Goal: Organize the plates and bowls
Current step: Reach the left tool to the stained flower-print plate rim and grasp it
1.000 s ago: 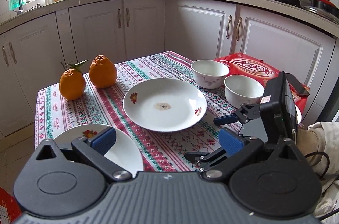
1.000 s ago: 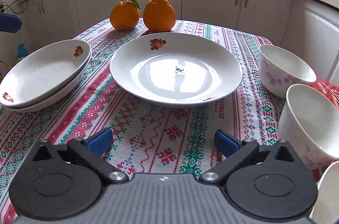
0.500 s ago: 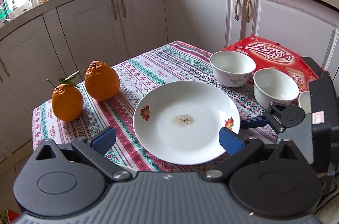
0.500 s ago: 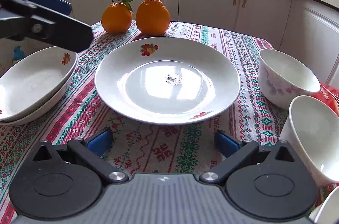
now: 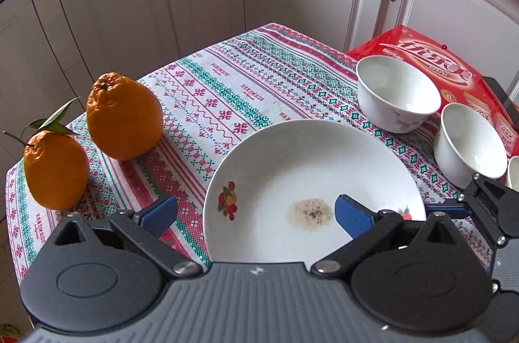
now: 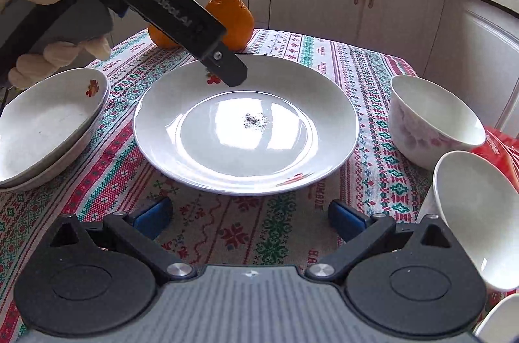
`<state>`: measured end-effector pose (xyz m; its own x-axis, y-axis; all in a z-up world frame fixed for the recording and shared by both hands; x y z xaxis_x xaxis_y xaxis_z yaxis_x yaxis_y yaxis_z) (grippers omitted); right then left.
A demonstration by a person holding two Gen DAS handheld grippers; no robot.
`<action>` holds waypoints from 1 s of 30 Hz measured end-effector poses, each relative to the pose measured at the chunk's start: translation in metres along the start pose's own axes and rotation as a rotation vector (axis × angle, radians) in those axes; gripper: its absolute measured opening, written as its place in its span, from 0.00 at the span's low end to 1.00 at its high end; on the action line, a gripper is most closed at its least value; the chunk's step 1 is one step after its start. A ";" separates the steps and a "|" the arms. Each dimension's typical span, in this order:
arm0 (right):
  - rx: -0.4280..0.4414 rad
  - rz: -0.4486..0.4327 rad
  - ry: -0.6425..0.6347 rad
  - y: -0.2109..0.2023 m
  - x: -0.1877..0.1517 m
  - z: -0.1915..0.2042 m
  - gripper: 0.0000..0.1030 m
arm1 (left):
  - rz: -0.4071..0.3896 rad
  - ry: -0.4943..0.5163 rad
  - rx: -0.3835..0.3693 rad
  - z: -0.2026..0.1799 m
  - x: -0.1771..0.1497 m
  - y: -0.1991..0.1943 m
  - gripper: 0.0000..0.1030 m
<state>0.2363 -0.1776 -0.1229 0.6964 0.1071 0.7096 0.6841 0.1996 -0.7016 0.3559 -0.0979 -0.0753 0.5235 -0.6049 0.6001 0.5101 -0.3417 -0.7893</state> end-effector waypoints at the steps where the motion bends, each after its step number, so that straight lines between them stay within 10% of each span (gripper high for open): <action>1: -0.006 0.000 -0.002 0.001 0.001 0.000 1.00 | 0.006 0.007 -0.004 0.000 0.001 0.004 0.99; 13: 0.018 -0.007 -0.024 0.008 0.009 -0.002 0.98 | 0.095 0.033 -0.093 0.008 0.014 0.039 0.96; 30: 0.065 -0.020 -0.035 0.009 0.013 -0.003 0.89 | 0.178 0.101 -0.178 0.003 0.025 0.060 0.65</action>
<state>0.2520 -0.1769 -0.1204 0.6739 0.1366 0.7261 0.6813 0.2652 -0.6823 0.4012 -0.1314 -0.1072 0.5189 -0.7325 0.4407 0.2830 -0.3394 -0.8971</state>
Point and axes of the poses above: each gripper's, at about its wrist camera, not at the fingertips, and y roughly the way its jaws point, z to its left, x to its top, the point moved 6 cm from there along y, roughly the way its jaws point, and after that the axes turned 7 degrees about x, right-handed, at the moved point
